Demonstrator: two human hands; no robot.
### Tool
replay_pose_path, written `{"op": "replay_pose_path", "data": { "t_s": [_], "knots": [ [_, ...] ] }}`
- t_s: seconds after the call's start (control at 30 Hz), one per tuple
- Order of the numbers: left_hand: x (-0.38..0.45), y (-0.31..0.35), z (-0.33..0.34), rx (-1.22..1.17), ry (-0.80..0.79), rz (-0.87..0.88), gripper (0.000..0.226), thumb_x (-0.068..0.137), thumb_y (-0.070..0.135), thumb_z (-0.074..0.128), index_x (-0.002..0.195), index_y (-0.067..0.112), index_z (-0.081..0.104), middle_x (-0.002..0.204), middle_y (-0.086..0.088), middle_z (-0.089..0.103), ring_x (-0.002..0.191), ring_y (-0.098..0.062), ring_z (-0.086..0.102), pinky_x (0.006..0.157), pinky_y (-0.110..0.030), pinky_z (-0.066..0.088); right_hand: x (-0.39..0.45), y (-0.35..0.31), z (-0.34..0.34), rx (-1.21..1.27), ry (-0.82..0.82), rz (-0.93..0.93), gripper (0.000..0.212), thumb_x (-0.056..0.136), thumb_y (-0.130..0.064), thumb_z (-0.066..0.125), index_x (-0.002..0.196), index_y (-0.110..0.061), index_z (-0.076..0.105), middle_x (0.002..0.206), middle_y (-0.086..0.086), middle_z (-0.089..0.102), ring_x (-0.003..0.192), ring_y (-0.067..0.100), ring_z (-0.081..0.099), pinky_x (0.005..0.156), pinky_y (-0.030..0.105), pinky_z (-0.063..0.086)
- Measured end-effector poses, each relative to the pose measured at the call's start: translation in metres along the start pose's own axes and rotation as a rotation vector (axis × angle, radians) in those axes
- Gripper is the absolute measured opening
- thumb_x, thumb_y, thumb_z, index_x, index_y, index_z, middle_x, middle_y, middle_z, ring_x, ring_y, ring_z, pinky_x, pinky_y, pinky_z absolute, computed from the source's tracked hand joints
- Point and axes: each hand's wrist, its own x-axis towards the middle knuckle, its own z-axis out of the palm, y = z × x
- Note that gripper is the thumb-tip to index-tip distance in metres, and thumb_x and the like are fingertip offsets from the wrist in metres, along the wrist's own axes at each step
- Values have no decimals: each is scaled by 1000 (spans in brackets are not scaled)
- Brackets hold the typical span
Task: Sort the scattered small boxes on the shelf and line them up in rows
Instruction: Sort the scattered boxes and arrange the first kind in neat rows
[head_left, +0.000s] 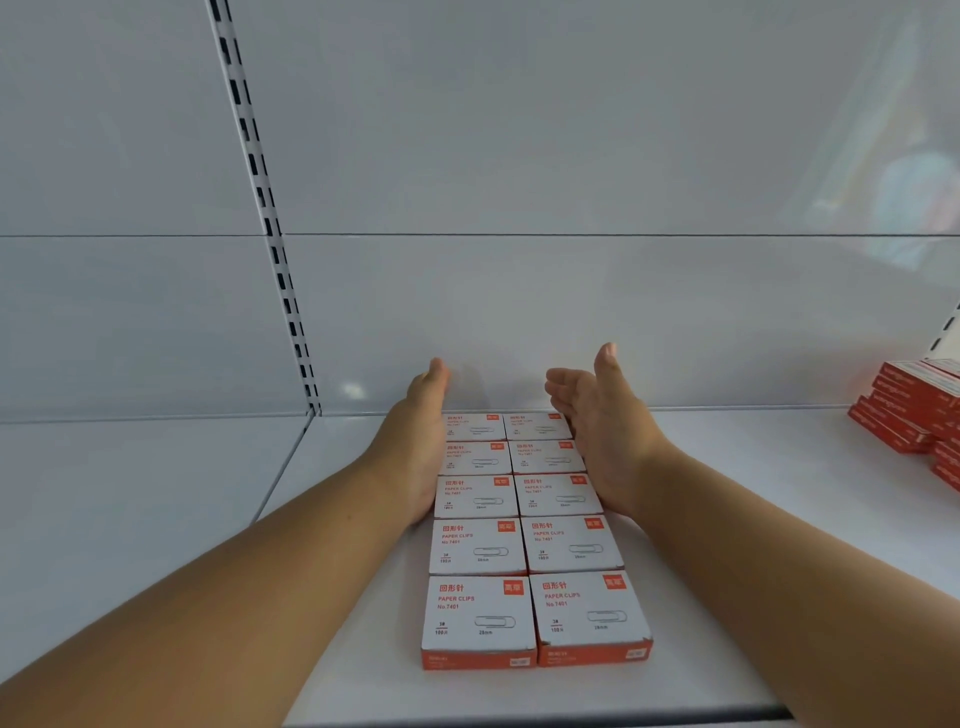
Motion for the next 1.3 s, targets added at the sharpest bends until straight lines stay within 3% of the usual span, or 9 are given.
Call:
{"op": "replay_pose_path", "data": {
  "t_s": [0.17,0.23,0.3,0.37,0.43,0.57,0.87,1.07,1.3],
  "knots": [
    [1,-2,-2,44,-47,3,42,101,54,35,133,28,48,64,22,70,51,8,64,39,-15,48,8,7,-4,-59,-33,-6,75,94,-71,17,144,-22,44,153,-5,40,140,17,36,90,31,40],
    [2,0,-2,29,-57,-25,52,101,54,35,142,23,46,107,15,71,74,6,68,53,-17,52,8,8,-3,-125,-28,3,60,94,-68,27,127,-29,57,131,-9,56,119,15,54,81,31,46],
    [3,2,-4,88,-58,-17,52,101,53,34,143,23,46,139,9,54,105,2,60,72,-20,47,7,9,-2,-362,3,-36,33,93,-58,37,95,-34,60,95,-8,62,85,15,63,68,32,49],
    [3,4,-9,363,-36,68,40,102,47,37,134,28,53,129,10,60,99,4,61,71,-18,46,8,10,-4,-758,29,-169,22,96,-45,41,95,-32,59,87,-7,65,77,15,65,63,29,50],
    [7,5,-16,735,-11,172,31,103,34,42,130,30,56,122,11,61,96,-1,60,73,-18,44,9,10,-5,-1019,40,-276,21,98,-36,42,102,-30,62,92,-9,66,82,13,64,65,28,50],
    [16,0,-21,1056,-26,249,27,102,24,46,123,27,62,111,10,64,89,-1,61,60,-14,43,12,7,-9,-1139,45,-312,20,98,-35,45,107,-29,62,96,-10,65,99,19,58,85,40,53],
    [19,-5,-20,1128,-18,333,24,101,23,47,116,25,66,108,9,66,88,-6,63,57,-14,42,24,16,-10,-1145,59,-335,20,96,-33,49,108,-28,64,94,-14,61,105,18,55,90,38,51],
    [18,-5,-20,1142,-21,349,23,101,23,45,110,27,66,101,12,62,81,0,59,54,-12,40,26,19,-12,-1135,62,-341,20,96,-34,49,109,-29,63,88,-20,56,107,17,54,89,37,50],
    [18,-6,-20,1170,-9,358,24,101,22,44,108,28,66,105,10,63,82,-2,59,54,-12,39,25,19,-11,-1150,81,-341,24,96,-36,50,114,-27,63,94,-16,58,111,18,53,93,37,49]
  ]
}}
